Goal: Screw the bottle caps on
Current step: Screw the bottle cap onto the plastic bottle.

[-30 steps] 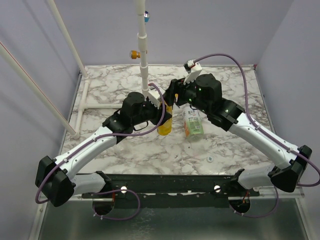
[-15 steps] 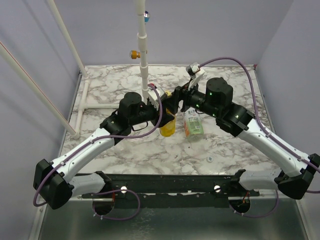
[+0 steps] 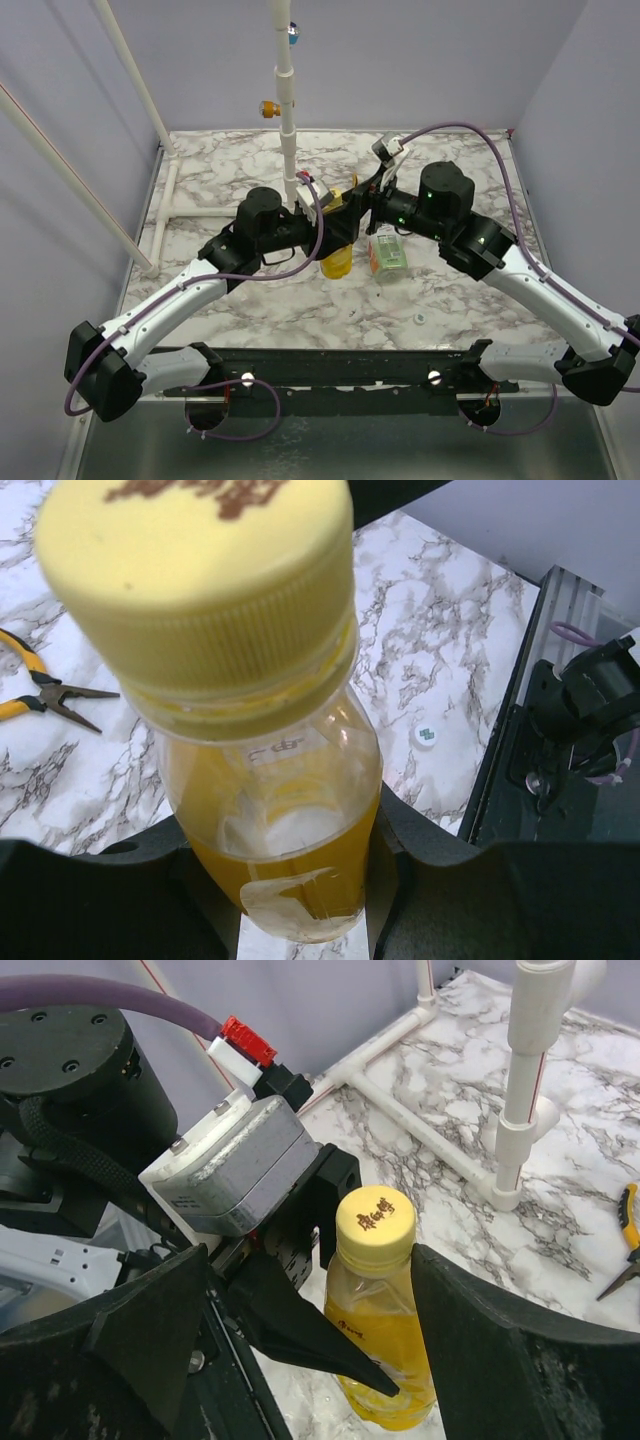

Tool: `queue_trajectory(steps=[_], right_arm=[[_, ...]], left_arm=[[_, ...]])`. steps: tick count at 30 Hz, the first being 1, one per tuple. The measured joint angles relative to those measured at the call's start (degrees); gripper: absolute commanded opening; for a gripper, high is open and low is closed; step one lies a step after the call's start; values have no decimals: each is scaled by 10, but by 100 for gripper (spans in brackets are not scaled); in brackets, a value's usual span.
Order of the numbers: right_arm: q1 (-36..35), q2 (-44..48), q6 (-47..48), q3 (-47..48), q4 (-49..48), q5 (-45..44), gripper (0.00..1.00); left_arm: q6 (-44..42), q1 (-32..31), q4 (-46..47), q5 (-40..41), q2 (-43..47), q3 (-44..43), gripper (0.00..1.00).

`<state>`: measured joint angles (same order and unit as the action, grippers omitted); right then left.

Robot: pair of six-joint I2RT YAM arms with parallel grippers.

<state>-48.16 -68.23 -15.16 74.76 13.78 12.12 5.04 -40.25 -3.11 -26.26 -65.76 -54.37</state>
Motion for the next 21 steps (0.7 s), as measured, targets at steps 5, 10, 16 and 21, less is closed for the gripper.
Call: queue_trajectory(steps=[5,10,16,21], right_arm=[[0,7,0,-3,0,8,87],[23,20,0,-12,0,40,87],[118,27,-9,-26,-16,178,87],[185,20,-40,-43,-63,332,88]], left_arm=[[0,0,0,-9,10,7,0],[-1,2,0,-26,24,15,0],[-1,9,-10,-76,35,18,0],[0,20,-25,-126,36,18,0]])
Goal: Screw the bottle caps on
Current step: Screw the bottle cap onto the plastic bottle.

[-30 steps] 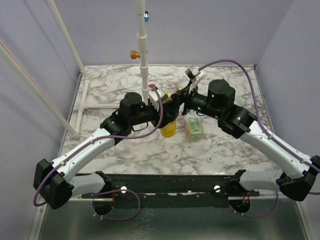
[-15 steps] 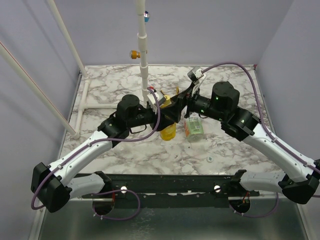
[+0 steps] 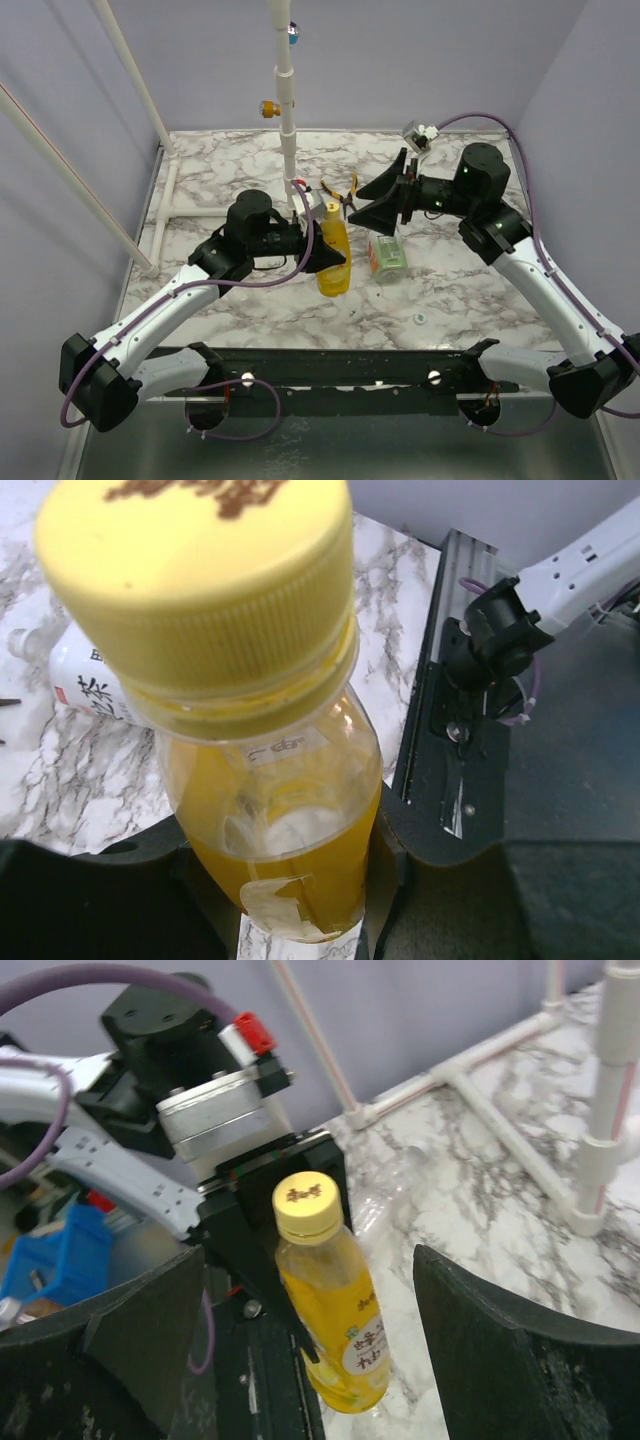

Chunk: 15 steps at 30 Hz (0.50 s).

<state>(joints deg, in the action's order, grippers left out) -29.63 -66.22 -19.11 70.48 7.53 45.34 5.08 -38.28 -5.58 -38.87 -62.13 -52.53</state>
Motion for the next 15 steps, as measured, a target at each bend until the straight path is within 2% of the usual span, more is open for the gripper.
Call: queue_trajectory(steps=[6,15], right_arm=[[2,-39,-33,0,-65,119,87],[2,-80,-91,-13,-154,174,79]], left_arm=[[3,6,-5,-54,0,0,0],[7,6,-5,-88,-4,0,0]])
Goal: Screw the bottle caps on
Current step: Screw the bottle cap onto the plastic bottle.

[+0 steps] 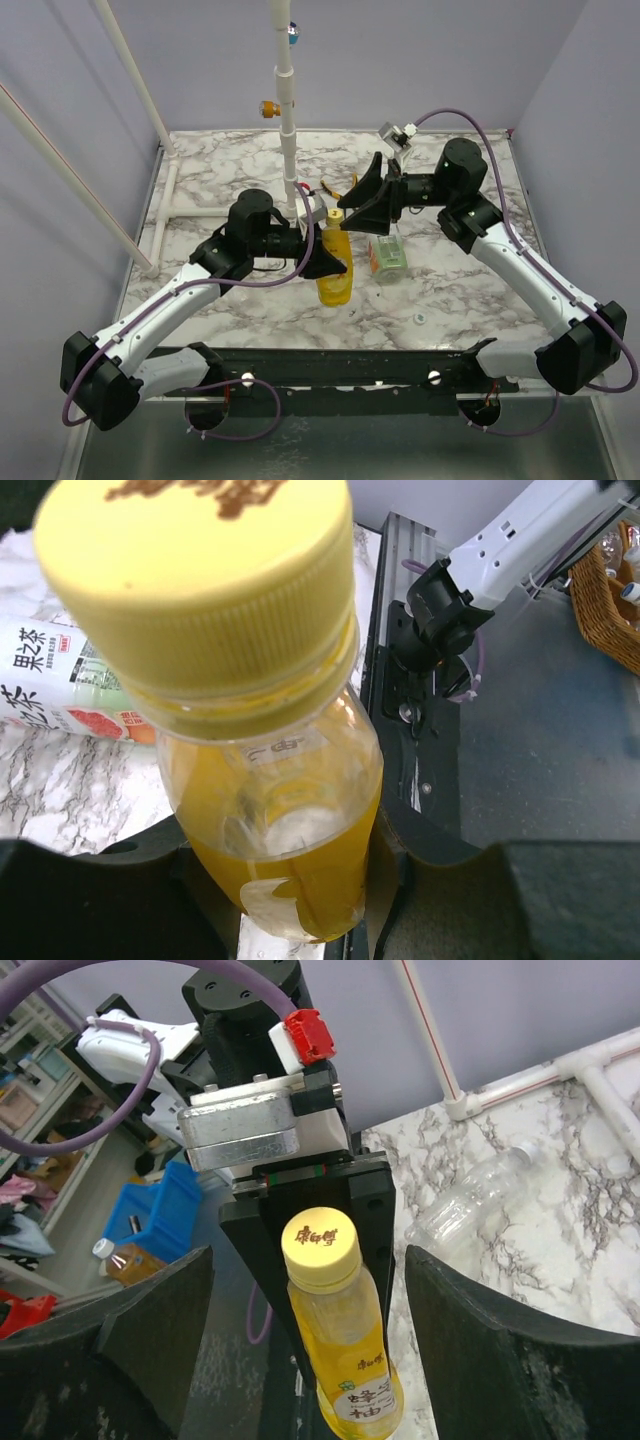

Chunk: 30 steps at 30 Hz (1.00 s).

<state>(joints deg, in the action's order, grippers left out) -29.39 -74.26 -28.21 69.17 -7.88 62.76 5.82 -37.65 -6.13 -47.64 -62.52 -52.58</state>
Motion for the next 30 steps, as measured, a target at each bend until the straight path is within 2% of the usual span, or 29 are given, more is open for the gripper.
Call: queue_trajectory(steps=[6,18,24,30], right_arm=[[0,-4,-23,-9,-33,14,71],[0,-11,-32,-9,-45,16,64],[0,-12,-32,-9,-45,16,54],[0,-15,-30,-9,-41,13,53]], left_arm=[[2,0,0,-10,-13,0,0],[5,0,0,-11,-20,-4,0],[6,0,0,-11,-21,-5,0],[6,0,0,-11,-22,-5,0]])
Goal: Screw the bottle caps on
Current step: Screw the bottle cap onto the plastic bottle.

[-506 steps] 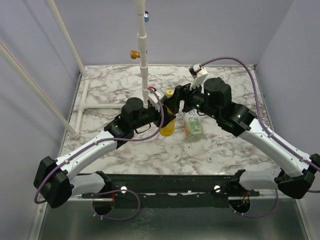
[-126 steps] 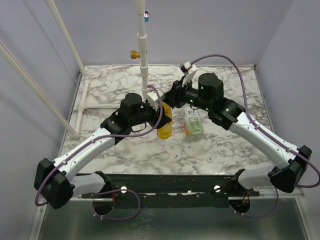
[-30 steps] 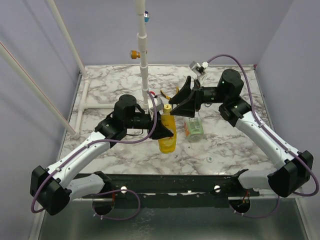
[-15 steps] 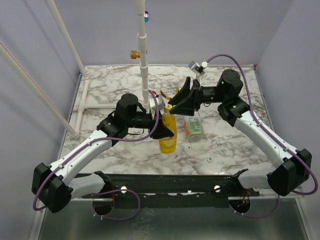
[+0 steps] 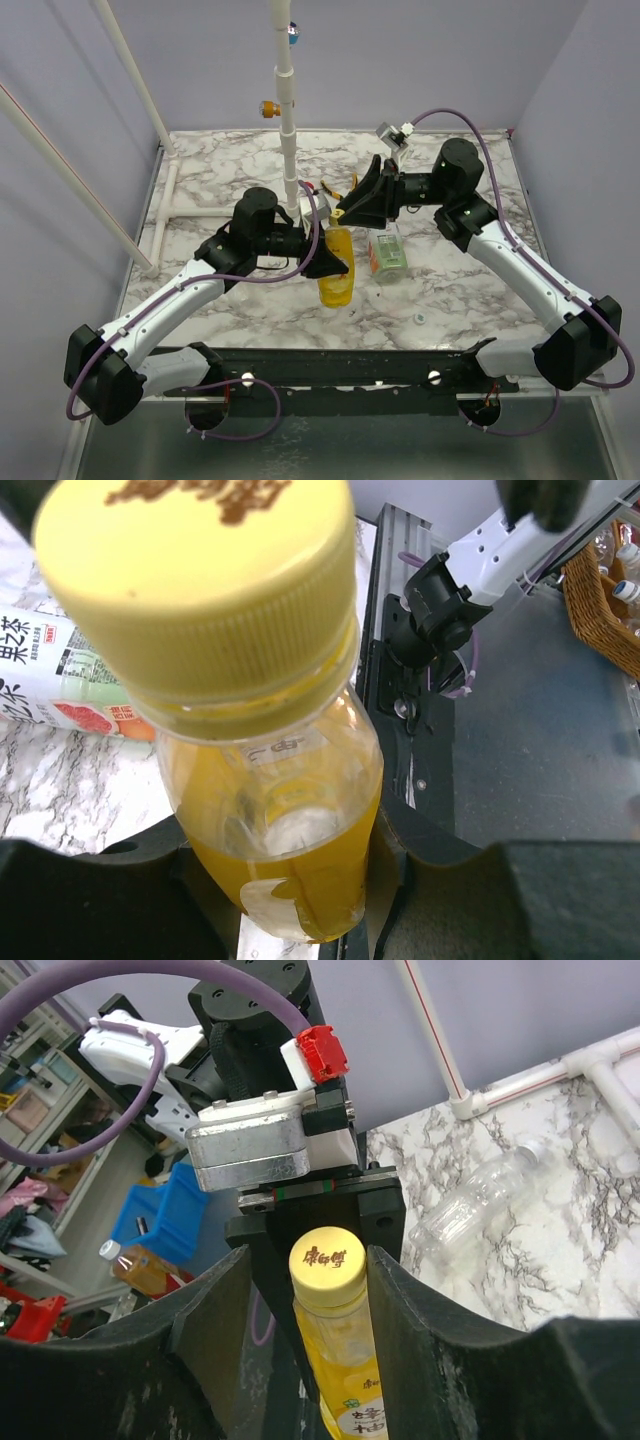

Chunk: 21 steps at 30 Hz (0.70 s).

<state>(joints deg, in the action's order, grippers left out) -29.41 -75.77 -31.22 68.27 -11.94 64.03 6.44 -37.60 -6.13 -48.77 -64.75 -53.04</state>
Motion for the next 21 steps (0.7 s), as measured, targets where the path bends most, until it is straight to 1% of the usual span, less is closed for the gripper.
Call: queue_trajectory(steps=[2,12,18,21], right_arm=[[0,0,2,0,2,-1,51],[0,-3,16,0,22,-15,31],[-3,-3,30,2,39,-32,26],[-5,-3,43,7,62,-53,25]], left_arm=[[0,0,0,0,-1,0,0],[1,0,0,-1,-1,0,0],[2,1,-3,1,-2,0,0],[1,1,-8,21,-3,0,0]])
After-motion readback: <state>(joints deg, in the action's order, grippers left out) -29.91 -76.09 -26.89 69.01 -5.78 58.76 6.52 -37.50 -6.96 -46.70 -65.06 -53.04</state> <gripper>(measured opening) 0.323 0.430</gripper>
